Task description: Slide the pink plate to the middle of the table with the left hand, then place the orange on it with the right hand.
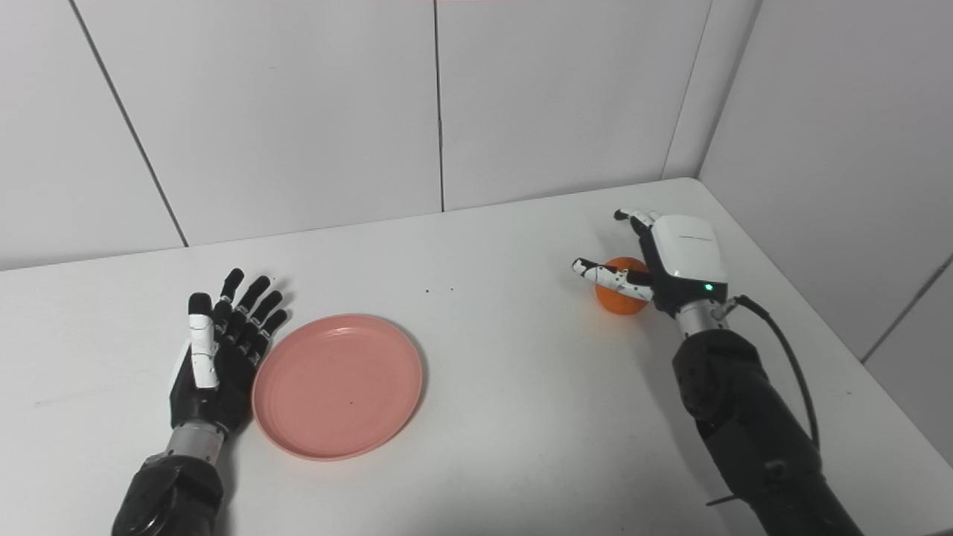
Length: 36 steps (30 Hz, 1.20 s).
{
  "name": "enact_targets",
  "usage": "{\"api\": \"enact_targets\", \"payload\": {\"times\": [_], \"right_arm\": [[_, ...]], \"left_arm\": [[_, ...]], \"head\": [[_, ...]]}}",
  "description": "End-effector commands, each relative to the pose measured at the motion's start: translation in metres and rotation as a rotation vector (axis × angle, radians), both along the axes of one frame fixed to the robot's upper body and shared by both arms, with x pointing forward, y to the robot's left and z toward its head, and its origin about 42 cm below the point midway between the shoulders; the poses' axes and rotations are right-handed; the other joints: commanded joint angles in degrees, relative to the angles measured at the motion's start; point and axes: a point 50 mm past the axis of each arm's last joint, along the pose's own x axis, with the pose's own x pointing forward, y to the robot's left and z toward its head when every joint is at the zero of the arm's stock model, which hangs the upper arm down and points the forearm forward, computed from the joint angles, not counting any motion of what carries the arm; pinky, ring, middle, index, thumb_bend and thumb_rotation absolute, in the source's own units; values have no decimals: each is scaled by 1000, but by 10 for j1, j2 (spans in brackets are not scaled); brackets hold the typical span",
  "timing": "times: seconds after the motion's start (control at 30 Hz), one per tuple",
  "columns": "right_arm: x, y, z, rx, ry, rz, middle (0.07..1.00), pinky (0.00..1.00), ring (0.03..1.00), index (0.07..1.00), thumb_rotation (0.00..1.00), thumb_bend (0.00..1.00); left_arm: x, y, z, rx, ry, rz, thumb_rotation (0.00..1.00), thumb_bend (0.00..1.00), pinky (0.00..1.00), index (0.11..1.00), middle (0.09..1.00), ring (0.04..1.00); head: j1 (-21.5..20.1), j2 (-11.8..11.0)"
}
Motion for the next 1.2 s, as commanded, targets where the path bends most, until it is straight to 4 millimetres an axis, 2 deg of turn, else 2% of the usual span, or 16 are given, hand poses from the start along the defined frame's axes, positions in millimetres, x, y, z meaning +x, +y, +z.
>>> {"api": "enact_targets", "payload": {"times": [0.0,0.27,0.43,0.87,0.97,1.07,1.1,1.13,1.17], "right_arm": [[10,-4,29,-40,-101,39,795,727,781,760,1000,815],[12,0,25,-28,-66,46,801,748,792,763,1000,827],[14,4,25,-36,-50,63,802,756,793,768,1000,796],[18,-2,11,-95,29,28,797,751,783,756,1000,805],[16,-3,5,-88,47,15,769,684,747,726,968,803],[15,-4,-2,-95,25,-15,706,568,651,667,945,791],[15,-4,-4,-95,13,-26,651,506,587,622,958,778],[15,-6,-7,-85,0,-37,632,484,565,606,963,774],[15,-7,-9,-79,-8,-44,567,424,497,549,928,743]], "left_arm": [[-8,-1,-17,14,83,-1,878,978,912,1000,926,915],[-9,-1,-16,17,82,1,875,982,909,1000,930,914],[-9,-1,-16,23,85,4,879,986,902,1000,925,910],[-11,1,-13,27,83,3,877,977,898,1000,923,905],[-12,2,-12,29,82,2,873,984,890,1000,926,906],[-12,3,-11,33,78,2,880,980,885,1000,927,904],[-13,3,-10,33,78,2,877,976,888,1000,926,904],[-13,4,-10,32,79,1,876,975,890,1000,925,904],[-13,4,-9,32,80,0,877,973,892,1000,926,905]], "head": [[1,-1],[4,2],[6,3],[13,8],[15,9],[19,14],[19,14],[19,15],[19,15]]}}
